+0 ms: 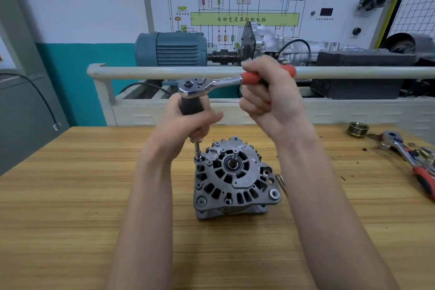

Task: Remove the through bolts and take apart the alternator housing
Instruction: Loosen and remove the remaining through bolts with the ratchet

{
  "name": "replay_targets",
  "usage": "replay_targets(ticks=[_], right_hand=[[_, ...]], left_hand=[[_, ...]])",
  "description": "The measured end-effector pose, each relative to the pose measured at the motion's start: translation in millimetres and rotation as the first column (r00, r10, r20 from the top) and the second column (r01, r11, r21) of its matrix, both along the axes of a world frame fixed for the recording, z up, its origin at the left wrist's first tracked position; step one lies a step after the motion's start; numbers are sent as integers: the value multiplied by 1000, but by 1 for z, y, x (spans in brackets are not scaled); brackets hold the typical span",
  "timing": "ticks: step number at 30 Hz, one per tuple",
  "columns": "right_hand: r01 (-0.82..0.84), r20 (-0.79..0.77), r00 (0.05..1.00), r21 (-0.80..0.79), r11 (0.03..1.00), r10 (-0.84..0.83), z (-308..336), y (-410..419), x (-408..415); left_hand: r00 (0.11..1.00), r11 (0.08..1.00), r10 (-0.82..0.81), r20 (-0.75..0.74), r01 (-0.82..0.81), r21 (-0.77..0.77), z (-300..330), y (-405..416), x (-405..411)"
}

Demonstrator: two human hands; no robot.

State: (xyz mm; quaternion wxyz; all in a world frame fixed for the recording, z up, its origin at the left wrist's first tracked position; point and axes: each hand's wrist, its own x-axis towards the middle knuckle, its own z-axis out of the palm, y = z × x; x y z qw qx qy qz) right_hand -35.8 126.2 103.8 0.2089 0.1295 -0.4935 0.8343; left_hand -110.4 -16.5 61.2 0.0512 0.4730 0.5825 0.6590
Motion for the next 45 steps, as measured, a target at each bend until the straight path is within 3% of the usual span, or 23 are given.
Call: replay_targets(ticks=[3, 5, 8, 10, 12, 14, 17, 19, 21, 24, 28, 31, 34, 37, 39, 42, 45], right_hand=[[-159, 100, 984, 113, 981, 148, 13, 3, -10], [-156, 113, 983, 79, 985, 147, 13, -1, -12], [39, 28, 999, -77, 996, -37, -2, -11, -7], [208, -63, 973, -177, 962, -222, -17, -24, 0], [310, -133, 929, -232, 922, -345, -27, -34, 6], [310, -144, 926, -235, 921, -349, -27, -34, 10], [145, -42, 988, -111, 983, -150, -12, -16, 8], [-16, 45, 999, 20, 1000, 15, 2, -5, 1], [-129, 97, 988, 108, 986, 119, 11, -2, -4], [-125, 102, 988, 74, 989, 117, 13, -7, -7], [170, -24, 984, -143, 975, -175, -12, -25, 1], [295, -106, 939, -242, 924, -328, -25, -36, 9], [232, -81, 963, -227, 946, -256, -21, -25, 10], [18, 25, 1000, -51, 999, -17, -6, -5, 3], [-102, 90, 991, 53, 993, 97, 5, 3, -5], [-137, 143, 981, 51, 989, 128, 13, 2, -13], [-9, 76, 997, -78, 997, 15, 3, -4, -11]], left_hand=[[989, 983, -144, -29, 140, -119, -1, -5, -2], [994, 989, -105, -16, 102, -111, 0, -5, -1], [974, 980, 168, 149, -182, 80, 2, 8, 1], [884, 890, 398, 243, -437, 132, 2, 23, 4], [811, 817, 520, 268, -564, 122, 2, 31, 8], [871, 874, 456, 182, -477, 92, 0, 26, 5], [996, 995, 87, 3, -87, 41, 0, 5, -1], [995, 996, -94, -35, 94, -10, -1, -5, -4], [985, 984, -162, -55, 157, -88, -2, -9, -4], [992, 989, -127, -15, 126, -74, 0, -9, -3], [963, 960, 210, 171, -236, 148, 2, 10, 1], [901, 898, 390, 192, -418, 137, 2, 23, 7], [954, 952, 295, 59, -298, 69, 1, 15, 5], [998, 1000, 1, -60, -1, -9, 0, 0, 1], [995, 997, -74, -71, 73, -26, -1, 0, 0], [999, 998, 28, -32, -27, 59, -1, 6, 2], [973, 960, 226, 47, -231, 155, 2, 15, 4]])
